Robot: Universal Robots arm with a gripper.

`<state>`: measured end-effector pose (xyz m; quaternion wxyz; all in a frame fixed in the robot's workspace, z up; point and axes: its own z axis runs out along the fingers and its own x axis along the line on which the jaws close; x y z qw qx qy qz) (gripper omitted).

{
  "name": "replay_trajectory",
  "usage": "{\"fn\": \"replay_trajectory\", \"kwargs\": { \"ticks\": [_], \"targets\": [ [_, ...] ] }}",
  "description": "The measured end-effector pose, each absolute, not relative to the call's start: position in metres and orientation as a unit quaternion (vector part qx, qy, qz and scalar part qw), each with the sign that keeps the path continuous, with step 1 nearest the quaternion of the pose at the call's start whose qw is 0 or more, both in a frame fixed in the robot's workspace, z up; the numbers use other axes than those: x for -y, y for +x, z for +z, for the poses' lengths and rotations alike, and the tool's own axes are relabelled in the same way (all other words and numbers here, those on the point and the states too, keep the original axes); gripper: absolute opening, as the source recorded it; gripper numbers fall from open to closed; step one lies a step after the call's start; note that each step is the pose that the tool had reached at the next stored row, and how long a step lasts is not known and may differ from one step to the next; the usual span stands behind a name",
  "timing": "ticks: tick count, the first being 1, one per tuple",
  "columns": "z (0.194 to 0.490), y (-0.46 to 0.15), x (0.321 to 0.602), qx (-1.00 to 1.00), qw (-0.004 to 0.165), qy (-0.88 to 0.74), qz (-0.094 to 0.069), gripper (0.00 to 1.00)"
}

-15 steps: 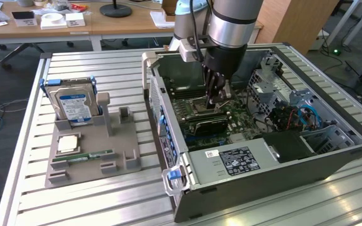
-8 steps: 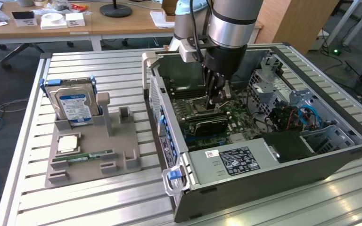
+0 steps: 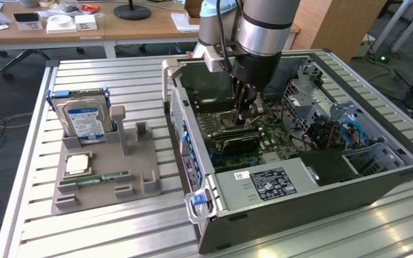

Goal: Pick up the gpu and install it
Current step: 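Press down on the gpu until it lock into place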

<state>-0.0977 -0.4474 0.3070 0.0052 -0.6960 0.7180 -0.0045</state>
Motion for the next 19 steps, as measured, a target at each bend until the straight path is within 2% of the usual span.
{"fn": "replay_trajectory", "kwargs": {
  "ticks": [19],
  "targets": [
    [0.3051, -0.0978, 0.4474, -0.718, 0.005, -0.696, -0.005, 0.11]
  ]
}}
